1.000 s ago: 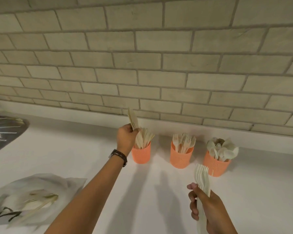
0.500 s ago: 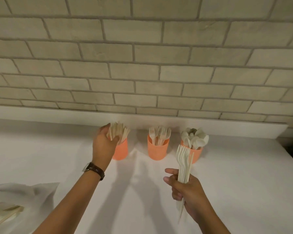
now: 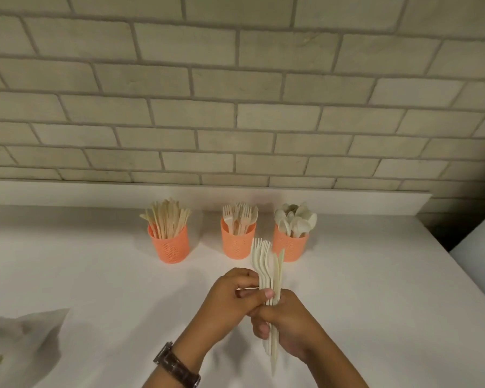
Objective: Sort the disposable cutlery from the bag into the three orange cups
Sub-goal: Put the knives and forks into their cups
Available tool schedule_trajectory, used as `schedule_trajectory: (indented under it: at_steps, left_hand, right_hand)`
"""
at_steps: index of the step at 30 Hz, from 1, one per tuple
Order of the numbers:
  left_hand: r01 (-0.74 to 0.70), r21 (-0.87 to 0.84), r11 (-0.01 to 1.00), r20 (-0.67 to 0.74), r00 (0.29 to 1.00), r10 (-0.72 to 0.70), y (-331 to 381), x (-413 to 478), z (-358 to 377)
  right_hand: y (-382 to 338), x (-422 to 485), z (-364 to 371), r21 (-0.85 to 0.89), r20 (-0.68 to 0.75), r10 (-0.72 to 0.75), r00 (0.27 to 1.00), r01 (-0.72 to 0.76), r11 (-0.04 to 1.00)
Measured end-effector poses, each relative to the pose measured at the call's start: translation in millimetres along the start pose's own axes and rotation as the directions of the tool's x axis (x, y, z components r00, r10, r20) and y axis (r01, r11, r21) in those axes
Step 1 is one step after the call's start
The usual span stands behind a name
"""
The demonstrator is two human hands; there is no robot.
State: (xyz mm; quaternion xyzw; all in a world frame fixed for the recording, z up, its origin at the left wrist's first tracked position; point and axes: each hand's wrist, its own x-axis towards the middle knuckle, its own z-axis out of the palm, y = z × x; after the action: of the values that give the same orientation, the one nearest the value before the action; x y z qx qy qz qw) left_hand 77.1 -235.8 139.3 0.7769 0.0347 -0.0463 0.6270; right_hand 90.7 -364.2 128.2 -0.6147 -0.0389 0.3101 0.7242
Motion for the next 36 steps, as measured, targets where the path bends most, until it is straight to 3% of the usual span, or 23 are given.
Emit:
schedule_trajectory:
  at_steps: [7,11,15,17,20,26,32,36]
  left_hand:
    - [0.040,-0.176,0.984,0.021,0.999,-0.037,9,2,-5]
    - [0.044,-0.275,0.960,-0.064,0.996,-0.064,14,15,-6]
    - [-0.010,-0.296,0.955,-0.138,0.990,-0.033,17,37,-12]
    - [-0.021,-0.295,0.955,-0.143,0.990,-0.022,18,50,-12]
    - [-0.036,-0.267,0.963,-0.145,0.989,-0.004,16,68,-5]
    - [-0.043,-0.249,0.968,-0.225,0.974,-0.015,19,101,21]
    - [-0.112,-0.223,0.968,-0.410,0.912,0.011,38,128,19]
    - [-0.182,-0.016,0.983,-0.558,0.818,0.142,42,140,-10]
  right_hand:
    - [-5,-10,-9,-0.017,0.038,-0.084,0.996,0.085,0.996]
    - [-2,-16,-23,0.031,-0.038,-0.030,0.999,0.031,0.999]
    - [2,-24,-39,0.020,-0.218,0.033,0.975,-0.030,0.999]
    - [4,-29,-48,-0.056,-0.331,0.036,0.943,-0.058,0.997]
    - [4,-36,-60,-0.008,-0.442,0.063,0.895,-0.074,0.997]
    - [5,-50,-88,0.194,-0.400,0.060,0.915,0.020,0.981]
    - [12,-60,-116,-0.048,-0.398,-0.113,0.910,0.102,0.994]
    - [15,-59,-124,-0.113,-0.395,-0.142,0.908,0.106,0.988]
